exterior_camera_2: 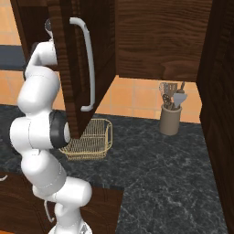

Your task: Open the cabinet, pick up the bread from the cabinet and place it in the basket. Then move the basket to the dining counter.

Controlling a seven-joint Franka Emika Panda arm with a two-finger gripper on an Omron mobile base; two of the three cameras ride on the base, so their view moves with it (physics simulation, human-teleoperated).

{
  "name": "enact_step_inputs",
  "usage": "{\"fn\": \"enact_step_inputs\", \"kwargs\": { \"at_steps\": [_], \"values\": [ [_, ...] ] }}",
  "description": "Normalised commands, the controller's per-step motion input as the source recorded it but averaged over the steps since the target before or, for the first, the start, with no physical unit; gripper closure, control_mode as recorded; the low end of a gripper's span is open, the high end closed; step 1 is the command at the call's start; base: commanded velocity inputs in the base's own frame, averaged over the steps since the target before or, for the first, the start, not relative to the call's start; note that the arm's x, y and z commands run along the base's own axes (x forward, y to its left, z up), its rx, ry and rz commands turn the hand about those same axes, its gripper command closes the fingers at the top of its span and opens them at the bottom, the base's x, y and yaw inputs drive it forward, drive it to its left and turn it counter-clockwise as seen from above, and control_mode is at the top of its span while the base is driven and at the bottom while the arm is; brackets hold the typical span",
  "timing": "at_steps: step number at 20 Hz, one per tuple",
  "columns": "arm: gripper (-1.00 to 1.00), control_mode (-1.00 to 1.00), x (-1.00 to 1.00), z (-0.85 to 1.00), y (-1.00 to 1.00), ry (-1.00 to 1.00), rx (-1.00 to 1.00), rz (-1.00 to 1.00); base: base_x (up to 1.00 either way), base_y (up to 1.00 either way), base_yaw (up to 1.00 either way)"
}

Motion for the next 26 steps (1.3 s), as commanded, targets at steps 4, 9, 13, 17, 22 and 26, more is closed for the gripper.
{"fn": "enact_step_inputs", "kwargs": {
  "at_steps": [4,9,13,17,22,26],
  "values": [
    [1.00,-1.00,-0.95,0.00,0.00,-0.22,0.00,0.00,0.00,0.00,0.00],
    [1.00,-1.00,-1.00,0.08,0.00,-0.08,0.00,-0.03,0.00,0.00,0.00],
    [1.00,-1.00,-1.00,0.31,-0.02,0.01,0.00,-0.06,0.00,0.00,0.00],
    [1.00,-1.00,-1.00,0.25,0.00,0.13,0.02,-0.05,0.00,0.00,0.00],
    [1.00,-1.00,-0.62,0.03,0.00,0.22,0.02,-0.01,0.00,0.00,0.00],
    [1.00,-1.00,-0.14,0.00,0.00,0.14,0.02,0.00,0.00,0.00,0.00]
  ]
}}
